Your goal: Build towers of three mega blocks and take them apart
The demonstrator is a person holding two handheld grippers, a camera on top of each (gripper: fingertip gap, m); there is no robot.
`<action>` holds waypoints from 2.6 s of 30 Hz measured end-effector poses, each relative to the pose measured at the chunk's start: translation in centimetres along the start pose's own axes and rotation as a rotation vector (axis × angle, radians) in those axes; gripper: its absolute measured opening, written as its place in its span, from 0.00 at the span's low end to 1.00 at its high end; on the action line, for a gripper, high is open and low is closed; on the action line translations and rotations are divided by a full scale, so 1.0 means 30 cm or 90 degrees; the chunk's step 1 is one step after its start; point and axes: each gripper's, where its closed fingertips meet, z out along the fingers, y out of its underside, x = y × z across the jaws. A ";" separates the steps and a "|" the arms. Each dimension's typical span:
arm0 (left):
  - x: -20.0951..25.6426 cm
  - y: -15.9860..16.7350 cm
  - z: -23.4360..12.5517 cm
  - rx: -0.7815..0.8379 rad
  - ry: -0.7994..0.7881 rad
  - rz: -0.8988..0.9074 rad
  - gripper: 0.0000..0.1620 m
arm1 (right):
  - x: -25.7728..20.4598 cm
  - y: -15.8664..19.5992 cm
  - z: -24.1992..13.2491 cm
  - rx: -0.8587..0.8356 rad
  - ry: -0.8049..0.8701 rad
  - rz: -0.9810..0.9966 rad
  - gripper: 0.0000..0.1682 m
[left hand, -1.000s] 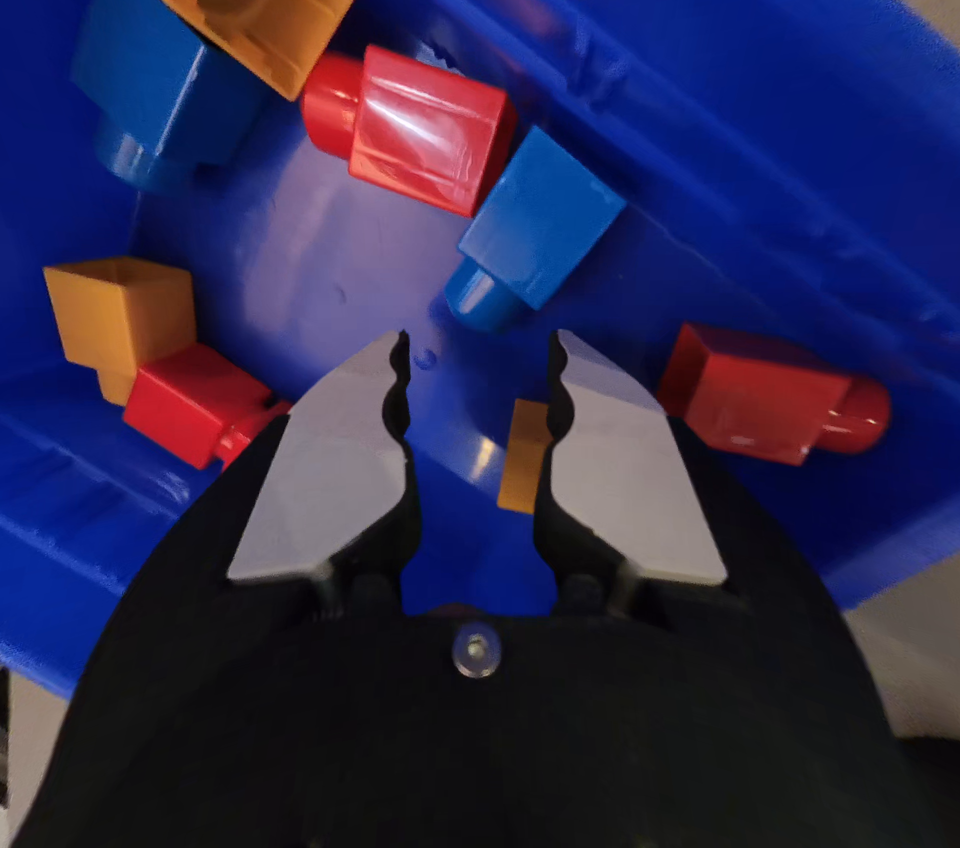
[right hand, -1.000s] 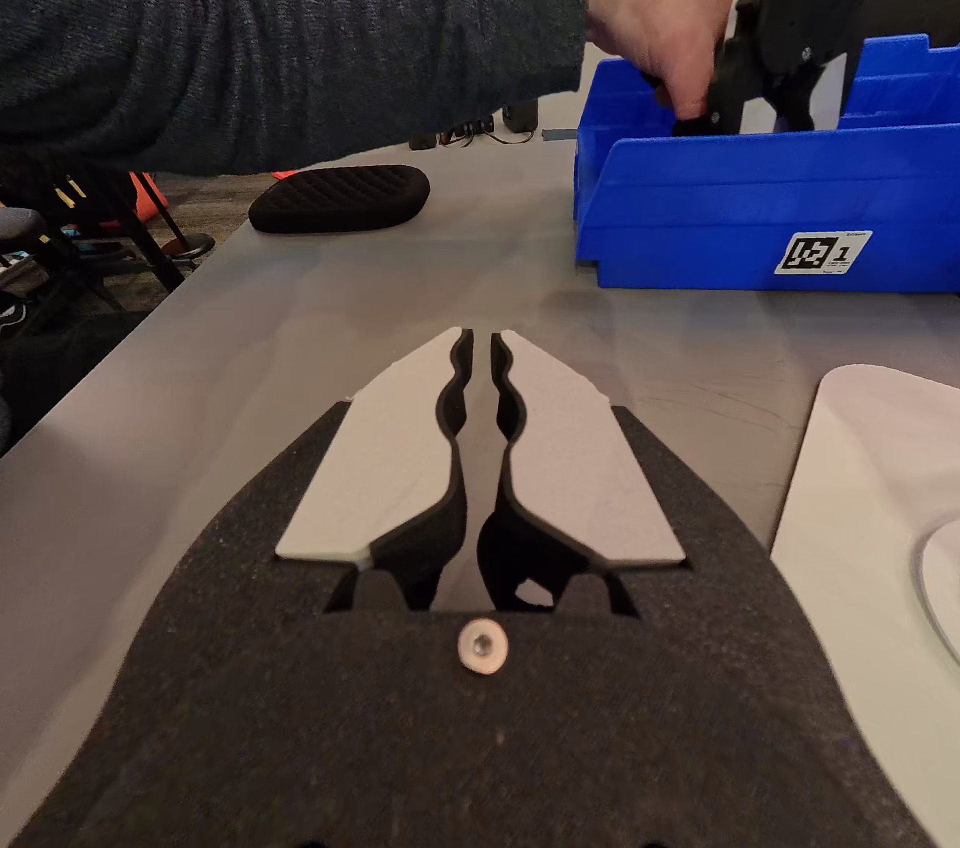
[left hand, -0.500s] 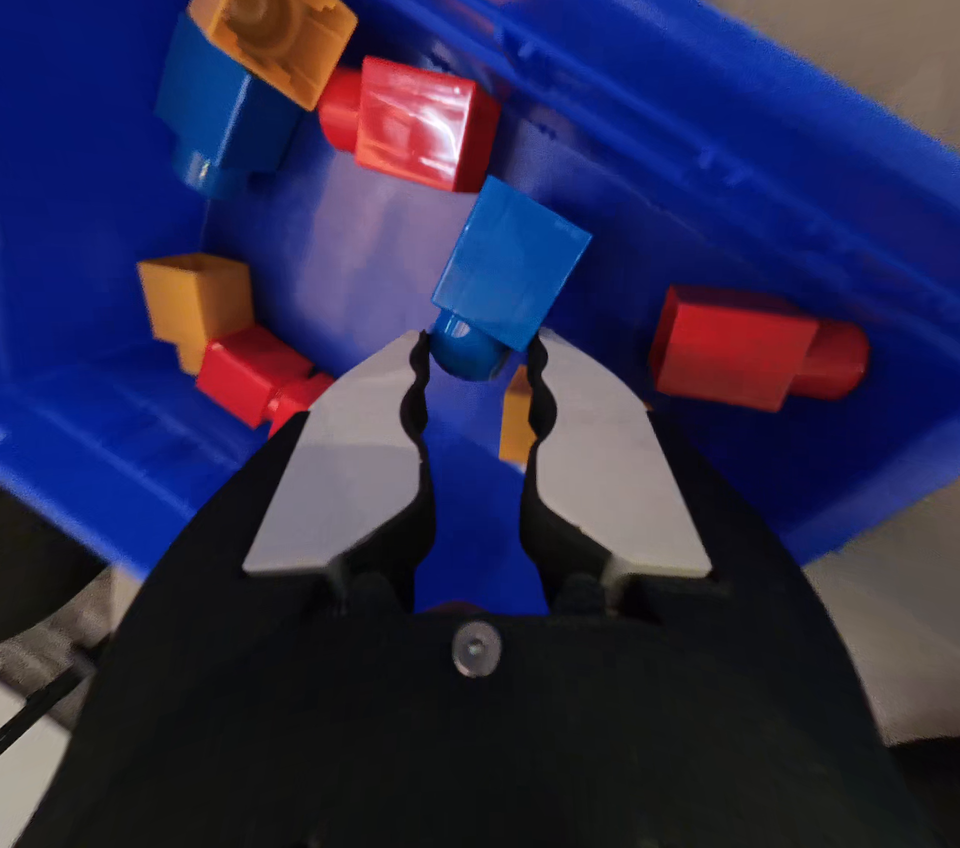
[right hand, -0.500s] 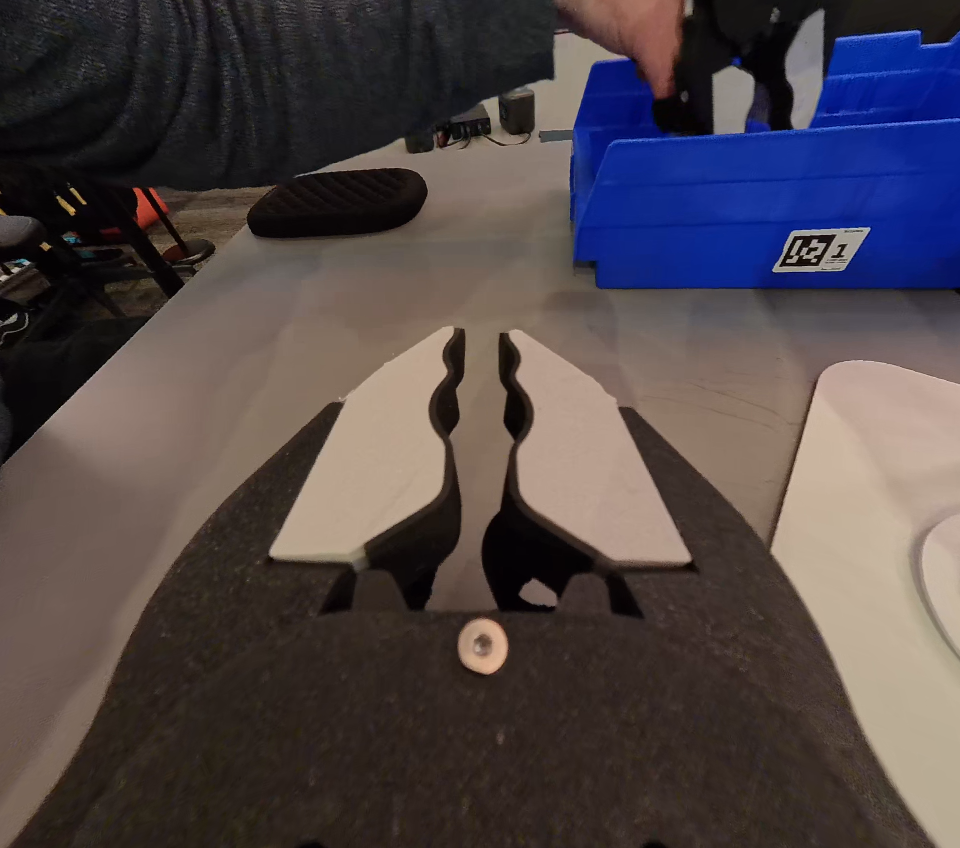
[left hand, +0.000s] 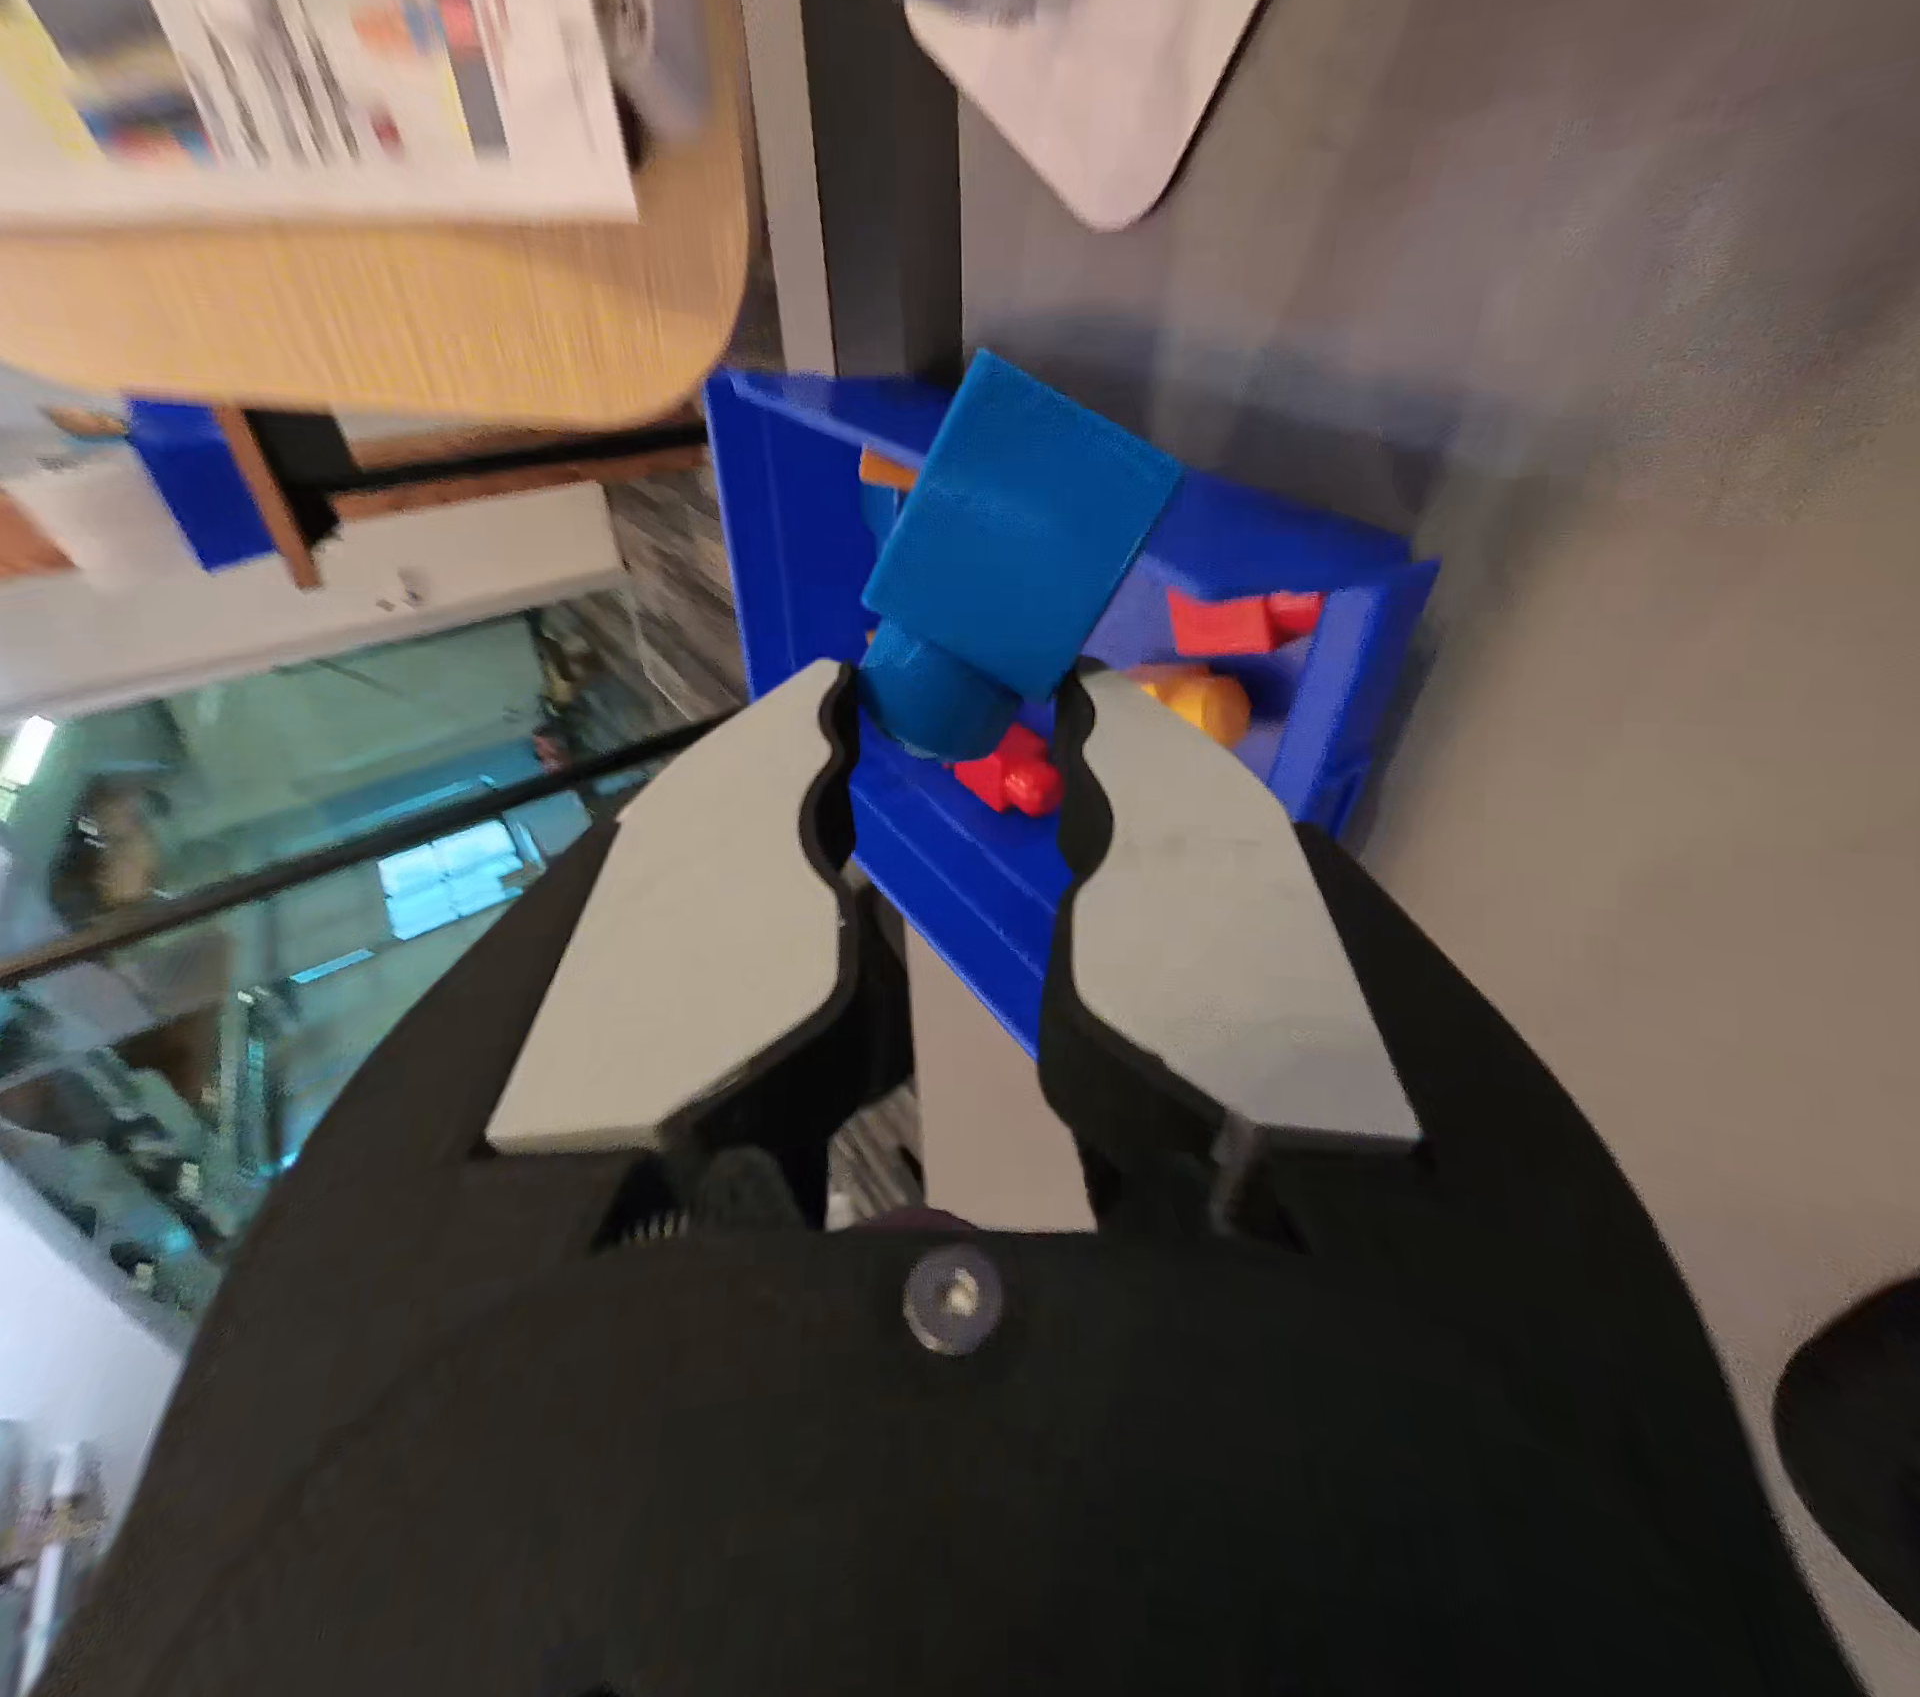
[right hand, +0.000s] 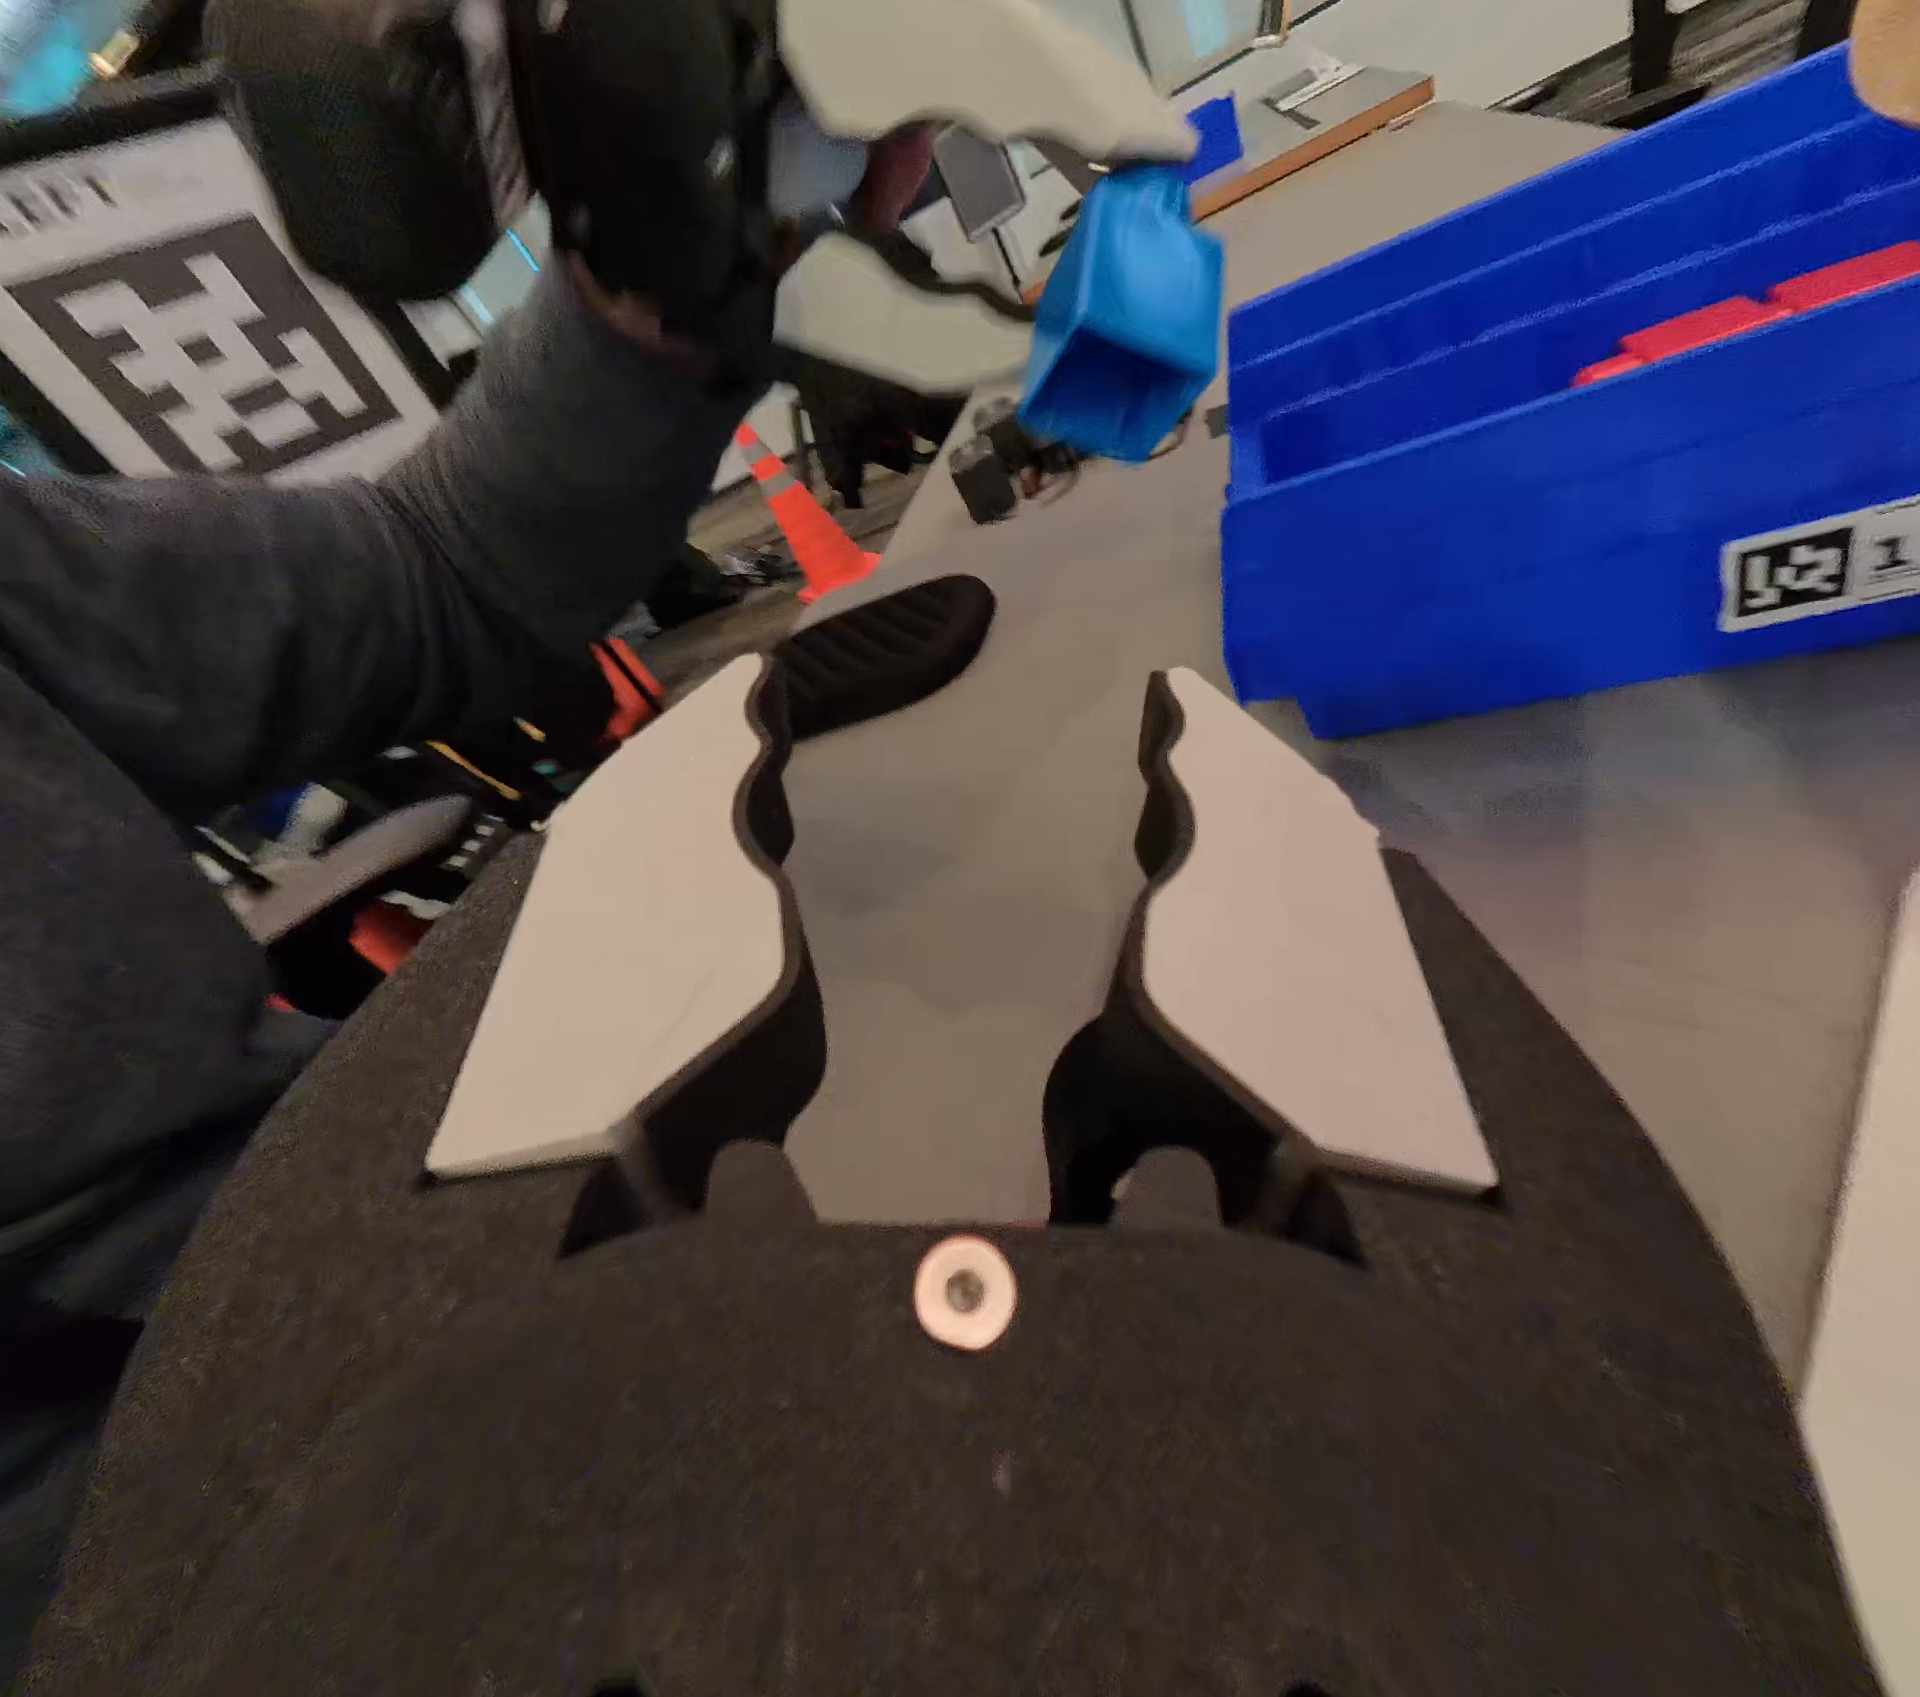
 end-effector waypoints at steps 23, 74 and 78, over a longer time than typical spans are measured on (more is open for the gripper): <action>0.136 -0.286 -0.065 0.005 -0.063 0.221 0.21 | -0.025 0.042 0.059 -0.108 -0.004 -0.004 0.22; 0.096 0.428 0.634 -0.247 0.194 -0.625 0.24 | -0.012 0.125 0.033 0.000 -0.013 -0.035 0.22; 0.096 0.438 0.628 -0.248 0.199 -0.683 0.39 | -0.013 0.126 0.034 -0.002 -0.013 -0.035 0.22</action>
